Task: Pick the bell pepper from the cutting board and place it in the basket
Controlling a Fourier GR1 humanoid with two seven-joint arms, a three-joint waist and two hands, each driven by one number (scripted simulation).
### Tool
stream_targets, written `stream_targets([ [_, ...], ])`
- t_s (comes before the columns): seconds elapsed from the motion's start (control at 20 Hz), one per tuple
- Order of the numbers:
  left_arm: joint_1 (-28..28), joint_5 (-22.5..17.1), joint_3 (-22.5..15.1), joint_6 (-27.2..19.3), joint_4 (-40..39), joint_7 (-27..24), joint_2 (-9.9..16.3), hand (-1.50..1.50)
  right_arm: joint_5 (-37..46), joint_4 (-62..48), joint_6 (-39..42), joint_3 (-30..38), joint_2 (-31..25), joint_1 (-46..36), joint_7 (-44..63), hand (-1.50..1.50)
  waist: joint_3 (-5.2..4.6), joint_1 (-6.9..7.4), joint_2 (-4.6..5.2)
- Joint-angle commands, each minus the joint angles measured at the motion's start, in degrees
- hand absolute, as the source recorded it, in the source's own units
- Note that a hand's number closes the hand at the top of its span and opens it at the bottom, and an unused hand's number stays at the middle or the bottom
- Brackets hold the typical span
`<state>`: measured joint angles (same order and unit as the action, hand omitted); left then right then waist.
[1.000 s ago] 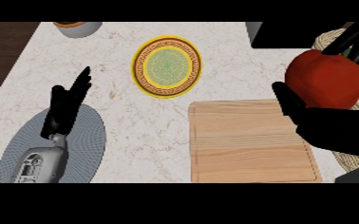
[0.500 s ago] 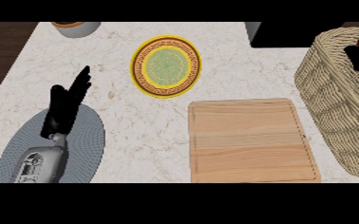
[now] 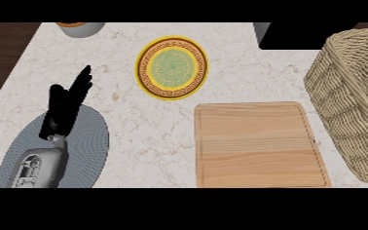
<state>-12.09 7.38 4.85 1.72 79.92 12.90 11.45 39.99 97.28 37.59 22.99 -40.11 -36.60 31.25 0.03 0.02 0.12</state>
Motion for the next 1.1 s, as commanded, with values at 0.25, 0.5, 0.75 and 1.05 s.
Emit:
stream_targets([
  [0.25, 0.35, 1.05, -0.23, -0.82, -0.42, -0.58, -1.19, 0.00, -2.32, -10.17, -5.34, 4.37, -4.00, 6.97, -16.67, 1.50, -0.03, 0.10, -0.10],
  [0.5, -0.97, 1.16, -0.50, -0.75, 2.87, 2.93, -1.01, 0.00, 1.99, -18.99, -10.95, 0.96, -4.45, 7.81, -22.63, 1.50, -0.02, 0.39, -0.08],
  [0.75, -0.95, 0.67, 0.79, 0.25, 0.05, 0.93, -0.08, 0.00, -0.68, -25.11, -13.45, 3.18, -1.10, 11.75, -27.84, 1.50, 0.00, 0.18, -0.02],
  [1.05, 0.90, 1.80, -0.83, -0.80, 2.47, 1.21, -1.85, 0.00, -5.61, -28.21, -14.27, 7.11, 2.33, 9.11, -23.67, -1.50, -0.02, 0.14, -0.16],
])
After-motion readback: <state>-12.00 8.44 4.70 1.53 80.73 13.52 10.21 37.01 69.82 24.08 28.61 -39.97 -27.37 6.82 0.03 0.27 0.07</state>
